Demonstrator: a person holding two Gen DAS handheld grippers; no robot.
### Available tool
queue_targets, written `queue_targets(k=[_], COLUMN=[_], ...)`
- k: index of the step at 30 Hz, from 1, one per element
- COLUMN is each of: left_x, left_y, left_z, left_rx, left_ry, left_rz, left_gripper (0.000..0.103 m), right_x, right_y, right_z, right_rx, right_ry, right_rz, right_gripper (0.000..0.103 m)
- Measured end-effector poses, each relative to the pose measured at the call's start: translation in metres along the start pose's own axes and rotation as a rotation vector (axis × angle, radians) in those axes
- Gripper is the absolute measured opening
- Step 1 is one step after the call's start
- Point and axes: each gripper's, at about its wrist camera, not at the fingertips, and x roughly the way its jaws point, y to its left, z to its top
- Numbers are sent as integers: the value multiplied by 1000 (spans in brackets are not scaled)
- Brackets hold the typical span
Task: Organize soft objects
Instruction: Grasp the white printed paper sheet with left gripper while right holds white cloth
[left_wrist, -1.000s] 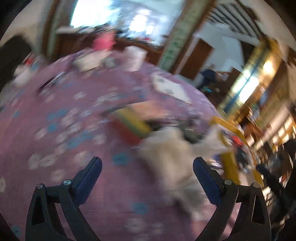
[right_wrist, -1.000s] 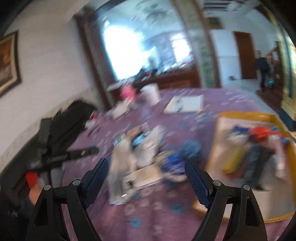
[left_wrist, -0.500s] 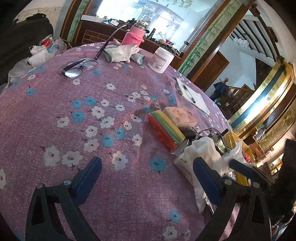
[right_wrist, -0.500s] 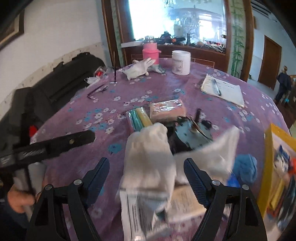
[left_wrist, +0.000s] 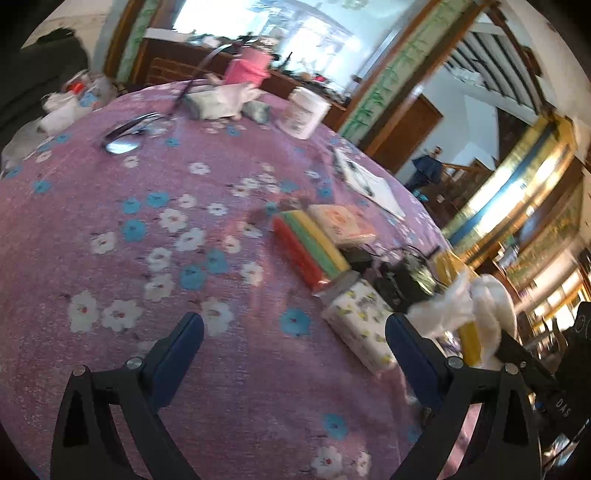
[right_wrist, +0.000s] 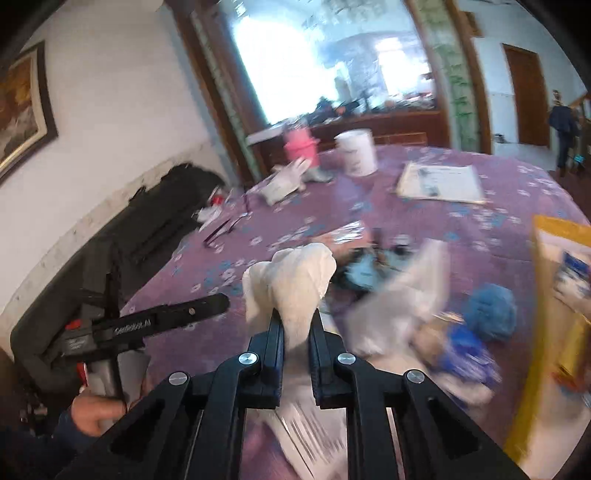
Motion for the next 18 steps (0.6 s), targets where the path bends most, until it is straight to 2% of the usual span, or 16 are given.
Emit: queue_targets(k=[4, 7, 10, 14, 16, 18], left_x=[0, 2, 3, 13, 19, 24], left_y=[-31, -58, -87, -120, -132, -133], left_z=[-8, -19, -34, -57, -70, -74], left_rx=[129, 202, 289, 450, 521, 518], left_ry=[28, 95, 166, 266, 320, 338], left_rz=[-72, -138, -190, -167, -128, -83], left_gripper=[98, 98, 98, 98, 98, 98], right_x=[-46, -66, -74, -83, -85, -86], right_y=[-25, -35, -44, -55, -57, -60], right_z=[-19, -26, -30, -37, -40, -41], right_rx=[74, 84, 104, 127, 128, 129], right_ry=[-104, -123, -129, -146, -152, -155], right_rz=[72, 28, 20, 33, 38, 49], right_gripper=[13, 13, 13, 13, 13, 13])
